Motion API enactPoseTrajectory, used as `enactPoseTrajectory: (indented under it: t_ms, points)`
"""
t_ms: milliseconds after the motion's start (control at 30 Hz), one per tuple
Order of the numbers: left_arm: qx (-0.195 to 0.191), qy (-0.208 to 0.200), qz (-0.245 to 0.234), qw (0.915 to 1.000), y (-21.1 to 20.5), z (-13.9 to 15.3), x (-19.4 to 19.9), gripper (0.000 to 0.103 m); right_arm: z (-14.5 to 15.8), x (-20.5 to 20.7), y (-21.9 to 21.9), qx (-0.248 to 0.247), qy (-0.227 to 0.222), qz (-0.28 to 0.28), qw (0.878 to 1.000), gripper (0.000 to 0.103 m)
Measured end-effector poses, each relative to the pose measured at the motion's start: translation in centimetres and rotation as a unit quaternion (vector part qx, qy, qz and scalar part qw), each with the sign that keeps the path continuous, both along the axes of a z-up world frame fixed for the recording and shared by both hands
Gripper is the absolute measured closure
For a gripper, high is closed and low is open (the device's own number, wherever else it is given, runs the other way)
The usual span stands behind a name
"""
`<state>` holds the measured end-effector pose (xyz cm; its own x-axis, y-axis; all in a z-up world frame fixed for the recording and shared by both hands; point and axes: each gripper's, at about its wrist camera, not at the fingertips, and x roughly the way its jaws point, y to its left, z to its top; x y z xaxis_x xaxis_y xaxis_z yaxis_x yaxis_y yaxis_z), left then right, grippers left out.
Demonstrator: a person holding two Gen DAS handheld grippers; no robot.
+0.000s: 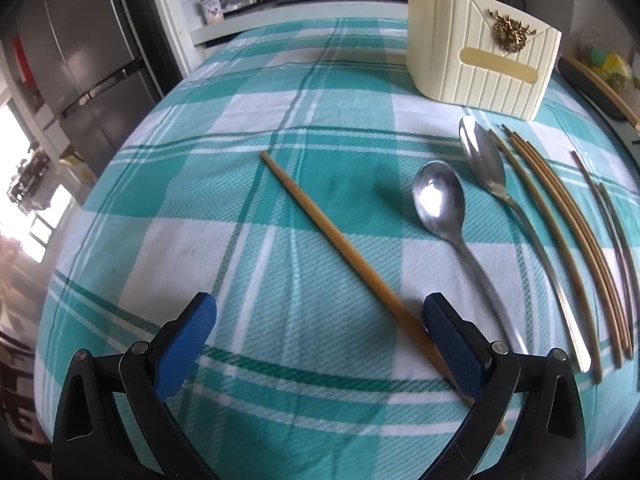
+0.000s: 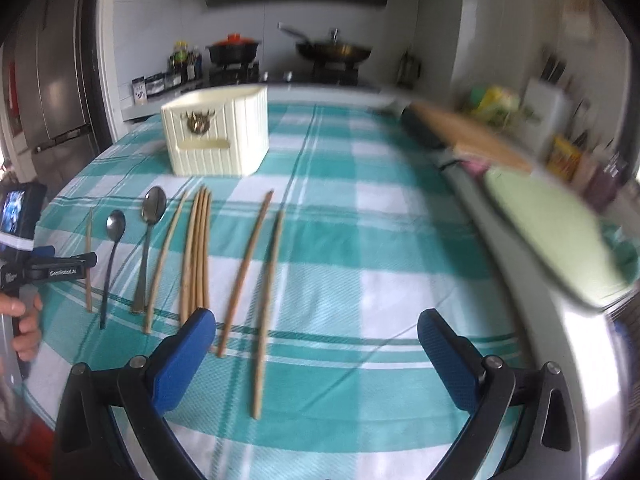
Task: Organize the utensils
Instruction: 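Move the right tool down to a single wooden chopstick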
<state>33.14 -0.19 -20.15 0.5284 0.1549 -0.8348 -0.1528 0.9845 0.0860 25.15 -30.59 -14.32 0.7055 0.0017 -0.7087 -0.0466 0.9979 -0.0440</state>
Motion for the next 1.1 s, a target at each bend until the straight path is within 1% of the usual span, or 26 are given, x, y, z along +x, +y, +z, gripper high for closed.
enactPoseTrajectory:
  t_ms: [100, 133, 233, 300, 367, 400, 433, 467, 500, 567, 600, 667, 733, 767, 833, 900, 1033, 1100]
  points:
    - [-0.006, 0.008, -0.01, 0.9999, 1.0, 0.0, -0.4, 0.0, -1.2, 1.2, 0.2, 0.019, 0.033, 0.01, 0.999, 0.001]
    - [-0.006, 0.009, -0.013, 0.9999, 1.2, -0.1, -0.4, 0.0, -1.5, 1.4, 0.3, 0.02, 0.04, 0.015, 0.999, 0.004]
    - [-0.006, 0.015, -0.027, 0.9995, 2.5, -0.2, -0.9, 0.0, -2.1, 1.9, 1.0, 0.021, 0.06, 0.04, 0.997, 0.016]
    - [-0.007, 0.021, -0.034, 0.9992, 3.2, -0.2, -1.0, 0.0, -2.9, 2.5, 1.2, 0.023, 0.082, 0.051, 0.995, 0.023]
    - [-0.004, 0.028, -0.045, 0.9986, 3.8, -0.1, -1.0, 0.0, -3.7, 3.3, 1.4, 0.024, 0.104, 0.057, 0.993, 0.04]
    - [-0.001, 0.03, -0.048, 0.9984, 4.1, -0.1, -1.1, 0.0, -4.0, 3.7, 1.3, 0.026, 0.114, 0.062, 0.991, 0.044]
    - [0.003, 0.034, -0.054, 0.998, 4.4, -0.1, -1.1, 0.0, -4.4, 4.0, 1.4, 0.028, 0.124, 0.068, 0.99, 0.053]
    - [0.005, 0.036, -0.058, 0.9976, 4.8, -0.2, -1.2, 0.0, -4.8, 4.2, 1.5, 0.027, 0.133, 0.071, 0.988, 0.06]
    - [0.009, 0.038, -0.063, 0.9972, 5.1, -0.2, -1.3, 0.0, -5.1, 4.4, 1.6, 0.026, 0.14, 0.075, 0.987, 0.063]
    - [0.015, 0.044, -0.067, 0.9967, 6.2, -0.2, -1.3, 0.0, -5.7, 4.6, 1.7, 0.008, 0.154, 0.076, 0.985, 0.079]
    - [0.016, 0.046, -0.067, 0.9965, 6.6, -0.2, -1.4, 0.0, -5.7, 4.6, 1.6, -0.001, 0.154, 0.072, 0.985, 0.081]
    - [0.021, 0.052, -0.069, 0.9961, 7.7, -0.1, -1.2, 0.0, -5.6, 4.6, 1.2, -0.015, 0.16, 0.059, 0.985, 0.082]
    - [0.022, 0.057, -0.074, 0.9953, 8.2, -0.1, -0.8, 0.0, -5.5, 5.0, 0.7, -0.009, 0.169, 0.052, 0.984, 0.082]
    - [0.021, 0.062, -0.081, 0.9946, 8.4, -0.1, -0.4, 0.0, -5.4, 5.2, 0.4, -0.001, 0.172, 0.05, 0.984, 0.077]
    - [0.019, 0.074, -0.096, 0.9924, 8.2, -0.2, 0.5, 0.0, -5.6, 5.9, 0.1, 0.005, 0.182, 0.05, 0.982, 0.075]
    - [0.022, 0.081, -0.108, 0.9906, 7.8, -0.3, 1.3, 0.001, -5.5, 6.8, 0.2, 0.005, 0.193, 0.061, 0.979, 0.072]
    - [0.029, 0.089, -0.127, 0.9874, 7.1, -0.3, 3.4, 0.002, -5.7, 9.1, 1.0, -0.021, 0.212, 0.088, 0.973, 0.071]
    - [0.02, 0.095, -0.133, 0.9864, 7.0, -0.3, 4.4, 0.007, -5.7, 10.7, 1.4, -0.031, 0.215, 0.101, 0.971, 0.071]
